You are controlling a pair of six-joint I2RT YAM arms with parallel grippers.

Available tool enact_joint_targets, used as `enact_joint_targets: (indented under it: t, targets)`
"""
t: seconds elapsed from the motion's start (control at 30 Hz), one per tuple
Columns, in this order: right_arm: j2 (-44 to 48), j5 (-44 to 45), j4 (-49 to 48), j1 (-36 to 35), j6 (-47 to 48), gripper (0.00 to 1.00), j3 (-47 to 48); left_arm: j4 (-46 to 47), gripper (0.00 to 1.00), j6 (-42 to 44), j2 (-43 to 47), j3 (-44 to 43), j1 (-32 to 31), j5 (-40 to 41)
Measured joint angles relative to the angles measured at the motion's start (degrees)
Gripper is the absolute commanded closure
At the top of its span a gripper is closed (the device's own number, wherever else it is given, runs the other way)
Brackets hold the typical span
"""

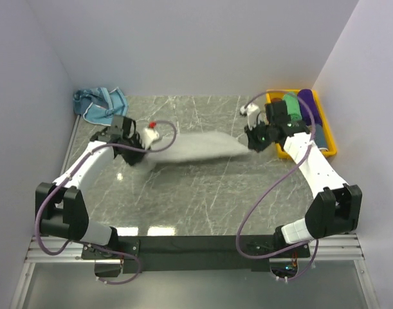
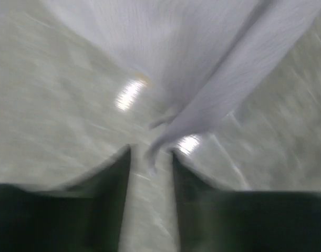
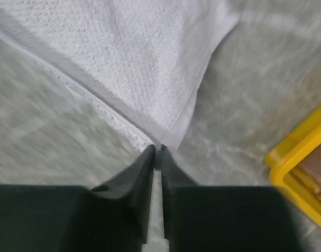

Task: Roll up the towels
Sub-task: Flatten the towel

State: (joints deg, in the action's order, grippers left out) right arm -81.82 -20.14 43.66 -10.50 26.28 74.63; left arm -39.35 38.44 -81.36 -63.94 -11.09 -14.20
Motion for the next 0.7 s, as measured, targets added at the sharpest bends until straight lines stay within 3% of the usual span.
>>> enact_joint_targets:
  t: [0.1,0.17,0.23,0.4,0.53,0.7]
  targets:
    - [0.2,2.82,1.27,0.28,2.27,0.36,-7.65,-6.34,0.28,0.83,0.44,5.88,-0.07,-2.08]
    - [1.64,3.74,2.8,0.68,3.48,0.3,-10.58,-10.12,0.28,0.9,2.75,6.38,0.87,-4.94]
    - [4.07,3.87,4.17,0.81,3.93,0.31,-11.21,-11.54,0.29,0.68,6.47,5.92,2.32,-7.39]
    - [4.57,2.69,4.74,0.76,2.54,0.51,-7.8,-8.57,0.42,-3.89,11.61,3.89,5.55,-8.81]
    - [-3.32,2.62,3.69,0.76,-0.33,0.59,-4.15,-3.93,0.57,-10.88,2.71,2.43,5.79,-7.82]
    - [-10.71,3.65,3.02,0.46,-3.19,0.61,-2.6,-1.31,0.57,-18.45,-11.06,0.24,5.95,-7.85]
